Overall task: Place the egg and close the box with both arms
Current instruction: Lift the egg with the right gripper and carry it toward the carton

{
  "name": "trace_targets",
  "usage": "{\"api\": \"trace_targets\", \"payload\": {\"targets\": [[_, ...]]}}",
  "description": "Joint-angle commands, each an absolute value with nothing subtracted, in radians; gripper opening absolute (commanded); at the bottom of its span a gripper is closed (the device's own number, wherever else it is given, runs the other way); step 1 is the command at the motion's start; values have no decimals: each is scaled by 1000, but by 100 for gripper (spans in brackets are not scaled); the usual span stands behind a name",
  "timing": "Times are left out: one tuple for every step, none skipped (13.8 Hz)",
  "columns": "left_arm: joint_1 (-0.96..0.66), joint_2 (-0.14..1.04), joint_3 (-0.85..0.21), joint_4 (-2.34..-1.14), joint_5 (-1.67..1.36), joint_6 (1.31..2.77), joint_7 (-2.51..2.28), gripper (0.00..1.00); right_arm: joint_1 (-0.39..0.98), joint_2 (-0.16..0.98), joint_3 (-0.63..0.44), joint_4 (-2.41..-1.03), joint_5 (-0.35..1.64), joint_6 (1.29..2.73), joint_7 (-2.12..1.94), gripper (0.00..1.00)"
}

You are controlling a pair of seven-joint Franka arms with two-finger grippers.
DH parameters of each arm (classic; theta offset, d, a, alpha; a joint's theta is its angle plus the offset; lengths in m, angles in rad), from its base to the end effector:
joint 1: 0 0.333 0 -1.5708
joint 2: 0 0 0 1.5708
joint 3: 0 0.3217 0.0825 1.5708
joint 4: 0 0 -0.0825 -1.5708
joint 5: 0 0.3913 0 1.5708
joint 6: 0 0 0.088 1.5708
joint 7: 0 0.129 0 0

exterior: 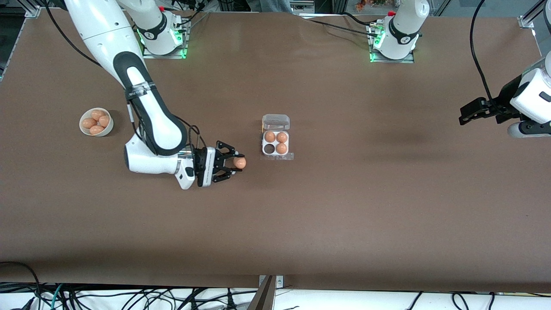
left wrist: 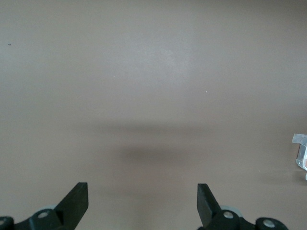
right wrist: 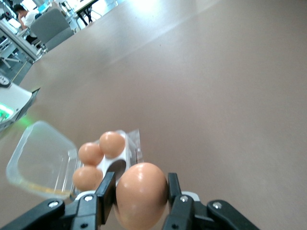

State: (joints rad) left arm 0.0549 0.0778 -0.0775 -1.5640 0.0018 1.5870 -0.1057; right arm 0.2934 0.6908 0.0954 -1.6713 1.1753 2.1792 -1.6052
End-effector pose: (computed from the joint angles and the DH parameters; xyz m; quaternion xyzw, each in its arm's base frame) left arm 0.5841 -0.0114 0.5684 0.9988 0.0415 -0.0274 0.0004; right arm 0.6226 0.3034 0.1941 -0.7455 -0.4846 -0.1909 0.4159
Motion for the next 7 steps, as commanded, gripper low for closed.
{"api": "trace_targets", "payload": {"targets": [[61, 81, -78, -1554, -11, 1574, -83, 100, 339, 690, 100, -1689, 1236, 2227, -1620, 29], [61, 81, -78, -1554, -9, 1574, -83, 100, 347, 690, 100, -1689, 1236, 2227, -1612, 29], [61, 81, -78, -1552, -11, 1574, -83, 100, 357, 693, 98, -1689, 1236, 2229, -1605, 29], [61, 81, -78, -1554, -9, 1574, -83, 100, 362, 702, 98, -1686, 1238, 2241, -1602, 29], [61, 81, -78, -1554, -9, 1574, -83, 100, 367, 706, 100, -1687, 1247, 2264, -1601, 29], [61, 81, -78, -1554, -9, 1574, -83, 100, 382, 712, 98, -1690, 1273, 2267, -1601, 29], [61, 81, -78, -1554, -9, 1574, -83, 100, 383, 725, 100, -1690, 1301, 2267, -1603, 29]]}}
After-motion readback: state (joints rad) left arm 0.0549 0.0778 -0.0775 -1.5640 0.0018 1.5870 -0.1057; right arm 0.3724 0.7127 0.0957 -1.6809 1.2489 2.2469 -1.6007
